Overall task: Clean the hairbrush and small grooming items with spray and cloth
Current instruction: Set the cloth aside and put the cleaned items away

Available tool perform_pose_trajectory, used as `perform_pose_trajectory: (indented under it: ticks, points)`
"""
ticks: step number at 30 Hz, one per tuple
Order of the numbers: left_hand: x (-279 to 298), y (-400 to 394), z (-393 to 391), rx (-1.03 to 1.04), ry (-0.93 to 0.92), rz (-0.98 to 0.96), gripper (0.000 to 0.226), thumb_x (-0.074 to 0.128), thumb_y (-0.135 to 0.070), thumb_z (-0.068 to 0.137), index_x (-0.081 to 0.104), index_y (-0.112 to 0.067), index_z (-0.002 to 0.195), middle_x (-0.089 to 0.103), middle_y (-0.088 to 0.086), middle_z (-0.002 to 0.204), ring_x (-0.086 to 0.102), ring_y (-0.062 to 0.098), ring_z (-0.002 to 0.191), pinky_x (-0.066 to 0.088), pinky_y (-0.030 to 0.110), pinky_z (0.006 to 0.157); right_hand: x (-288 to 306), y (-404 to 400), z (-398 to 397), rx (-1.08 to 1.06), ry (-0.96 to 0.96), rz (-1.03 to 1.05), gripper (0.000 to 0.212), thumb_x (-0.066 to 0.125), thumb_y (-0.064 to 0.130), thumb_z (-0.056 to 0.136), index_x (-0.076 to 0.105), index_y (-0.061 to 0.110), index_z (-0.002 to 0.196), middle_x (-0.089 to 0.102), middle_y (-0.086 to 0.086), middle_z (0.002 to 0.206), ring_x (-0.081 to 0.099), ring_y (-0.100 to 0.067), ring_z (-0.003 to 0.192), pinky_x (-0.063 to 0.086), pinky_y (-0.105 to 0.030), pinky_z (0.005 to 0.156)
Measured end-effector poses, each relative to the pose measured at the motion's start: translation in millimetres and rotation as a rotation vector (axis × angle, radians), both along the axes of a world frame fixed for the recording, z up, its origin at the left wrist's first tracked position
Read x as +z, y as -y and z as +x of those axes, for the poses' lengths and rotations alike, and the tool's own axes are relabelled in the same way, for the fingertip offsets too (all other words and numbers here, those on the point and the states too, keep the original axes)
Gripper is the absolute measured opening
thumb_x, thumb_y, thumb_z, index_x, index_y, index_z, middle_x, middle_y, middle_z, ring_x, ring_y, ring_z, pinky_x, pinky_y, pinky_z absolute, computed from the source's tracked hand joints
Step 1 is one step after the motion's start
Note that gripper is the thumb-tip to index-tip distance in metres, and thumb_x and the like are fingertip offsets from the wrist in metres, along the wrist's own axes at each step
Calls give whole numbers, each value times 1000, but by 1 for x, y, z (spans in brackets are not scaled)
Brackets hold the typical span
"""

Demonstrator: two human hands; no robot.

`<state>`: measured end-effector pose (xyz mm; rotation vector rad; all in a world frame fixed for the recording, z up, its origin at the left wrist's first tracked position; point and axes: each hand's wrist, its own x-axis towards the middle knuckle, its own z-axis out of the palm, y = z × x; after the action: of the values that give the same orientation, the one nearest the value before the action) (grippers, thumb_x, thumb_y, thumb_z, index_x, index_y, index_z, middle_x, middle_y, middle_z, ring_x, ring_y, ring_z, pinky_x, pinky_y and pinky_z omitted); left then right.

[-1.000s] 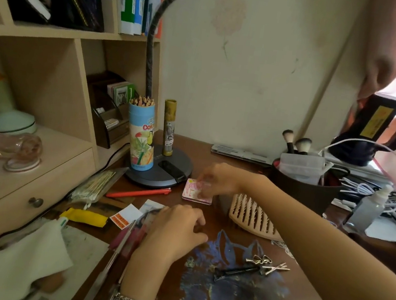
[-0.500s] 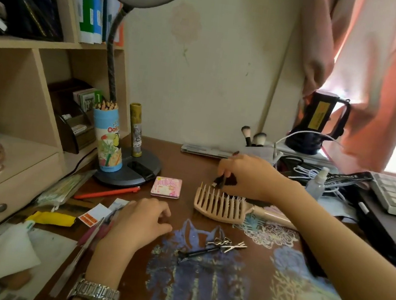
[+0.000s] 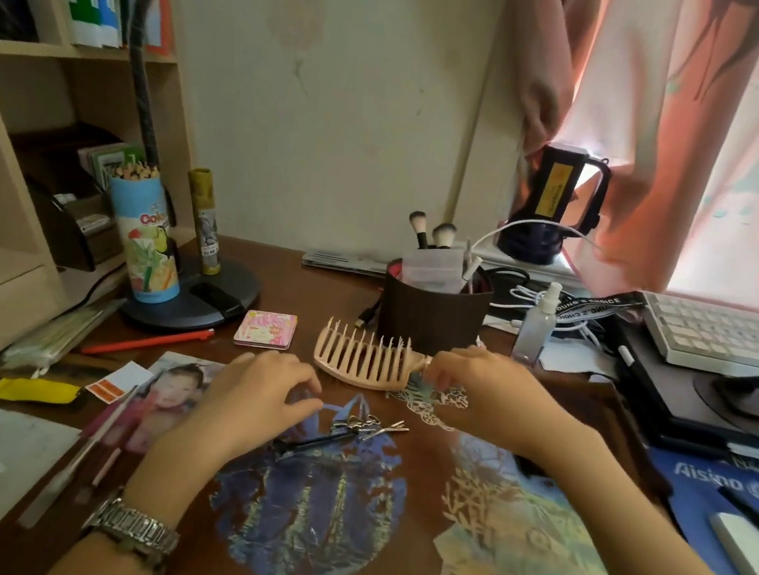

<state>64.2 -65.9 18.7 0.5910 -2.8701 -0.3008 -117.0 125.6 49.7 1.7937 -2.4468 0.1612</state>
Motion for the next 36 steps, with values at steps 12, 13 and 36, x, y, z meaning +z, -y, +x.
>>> perform_pose_trajectory:
  ticks: [12, 13, 36]
  points:
    - [-21, -32, -22, -180, -79, -10, 31, 59, -58, 80, 61, -39, 105, 52, -27, 112, 41, -8, 108, 26, 17, 87, -53, -13, 5, -7, 275, -106, 33, 60, 32, 87, 54, 30, 118, 55, 9, 117, 52, -11, 108, 47, -32, 89]
    - [-22, -32, -23, -184, -81, -19, 30, 60, -57, 81, 62, -39, 104, 52, -26, 112, 41, -8, 107, 25, 17, 86, -55, -12, 5, 0, 277, -114, 33, 60, 32, 87, 54, 29, 119, 55, 7, 116, 51, -12, 109, 47, -33, 90]
    - [-24, -39, -24, -358, -179, 10, 17, 62, -38, 85, 67, -33, 101, 58, -22, 113, 41, -12, 110, 23, 5, 92, -53, -5, 22, 86, 635, -134, 15, 66, 24, 87, 67, 24, 101, 60, 17, 83, 55, 6, 74, 39, -7, 67]
